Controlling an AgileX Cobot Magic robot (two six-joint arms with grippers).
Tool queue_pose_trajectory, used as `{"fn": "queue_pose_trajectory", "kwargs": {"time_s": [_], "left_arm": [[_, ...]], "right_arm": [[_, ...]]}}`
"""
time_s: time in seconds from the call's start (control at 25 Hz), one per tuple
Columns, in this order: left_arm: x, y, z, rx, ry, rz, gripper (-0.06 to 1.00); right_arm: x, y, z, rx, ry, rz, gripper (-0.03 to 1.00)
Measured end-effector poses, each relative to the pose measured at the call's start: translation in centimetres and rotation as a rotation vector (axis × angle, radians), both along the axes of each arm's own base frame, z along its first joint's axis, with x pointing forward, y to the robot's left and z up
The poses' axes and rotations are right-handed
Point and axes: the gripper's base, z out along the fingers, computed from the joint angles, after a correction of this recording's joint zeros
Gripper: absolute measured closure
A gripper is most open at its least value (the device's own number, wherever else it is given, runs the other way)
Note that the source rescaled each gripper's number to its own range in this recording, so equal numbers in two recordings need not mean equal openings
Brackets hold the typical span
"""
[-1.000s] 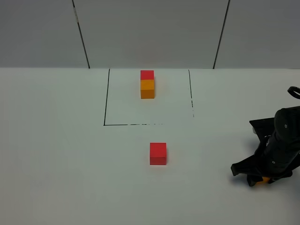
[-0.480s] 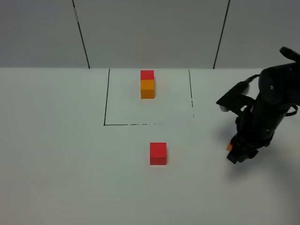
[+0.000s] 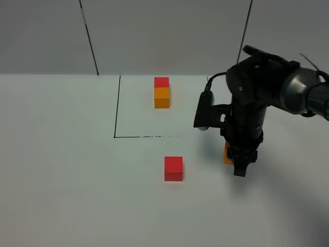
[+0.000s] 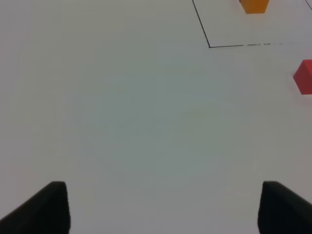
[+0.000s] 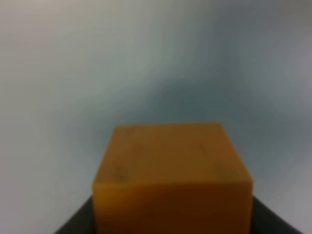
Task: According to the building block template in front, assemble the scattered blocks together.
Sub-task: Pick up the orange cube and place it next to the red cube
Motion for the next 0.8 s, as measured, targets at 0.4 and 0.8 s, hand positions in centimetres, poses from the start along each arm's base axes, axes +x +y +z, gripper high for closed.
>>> {"fn": "queue_pose_trajectory", "kwargs": {"time_s": [0.4, 0.8], "left_arm": [[0.0, 0.0, 0.0, 0.000, 0.000, 0.000, 0.29], [0.0, 0.0, 0.0, 0.000, 0.000, 0.000, 0.29]], "right_arm": [[0.5, 3.6, -3.6, 0.019, 0.081, 0.102, 0.85], [0.7, 4.8, -6.3, 0.046, 0.079, 0.131, 0.85]]}}
